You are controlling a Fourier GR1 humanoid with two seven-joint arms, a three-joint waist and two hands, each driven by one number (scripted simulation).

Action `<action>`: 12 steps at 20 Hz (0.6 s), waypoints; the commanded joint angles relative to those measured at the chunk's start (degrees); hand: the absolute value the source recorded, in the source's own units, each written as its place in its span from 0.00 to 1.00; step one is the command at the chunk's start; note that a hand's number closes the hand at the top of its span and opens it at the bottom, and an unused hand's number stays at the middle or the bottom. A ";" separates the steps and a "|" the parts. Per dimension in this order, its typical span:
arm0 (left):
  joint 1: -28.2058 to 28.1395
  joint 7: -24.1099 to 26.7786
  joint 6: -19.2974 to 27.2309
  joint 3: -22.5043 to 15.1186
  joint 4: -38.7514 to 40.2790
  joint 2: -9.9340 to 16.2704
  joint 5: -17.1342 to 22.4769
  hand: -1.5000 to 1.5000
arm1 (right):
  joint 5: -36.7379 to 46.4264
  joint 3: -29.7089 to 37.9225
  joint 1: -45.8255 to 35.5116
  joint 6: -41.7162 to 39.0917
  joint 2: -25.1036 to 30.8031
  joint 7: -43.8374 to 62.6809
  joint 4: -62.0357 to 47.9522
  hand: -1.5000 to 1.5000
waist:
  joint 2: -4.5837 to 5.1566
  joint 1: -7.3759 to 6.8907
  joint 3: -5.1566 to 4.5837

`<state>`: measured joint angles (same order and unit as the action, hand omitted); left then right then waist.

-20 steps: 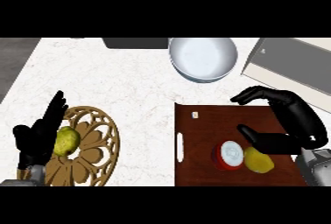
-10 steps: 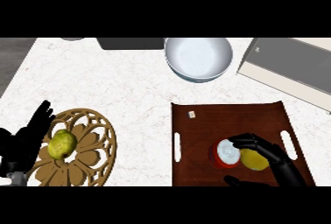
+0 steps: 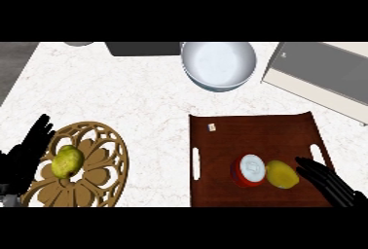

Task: Pick the lemon from the tray and place it in the tiered shelf

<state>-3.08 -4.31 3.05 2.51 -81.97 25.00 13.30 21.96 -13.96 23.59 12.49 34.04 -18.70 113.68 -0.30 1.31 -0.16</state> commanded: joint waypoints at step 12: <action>2.37 -0.09 -3.94 1.52 3.00 1.32 0.32 0.50 | 31.56 -6.57 -3.85 -19.50 12.44 28.80 9.78 0.00 | 0.39 -1.77 0.09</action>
<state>-1.51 -3.90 1.50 2.56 -80.26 24.60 12.68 47.33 -18.15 23.35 -2.04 46.26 4.77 123.55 0.04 -0.07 -0.16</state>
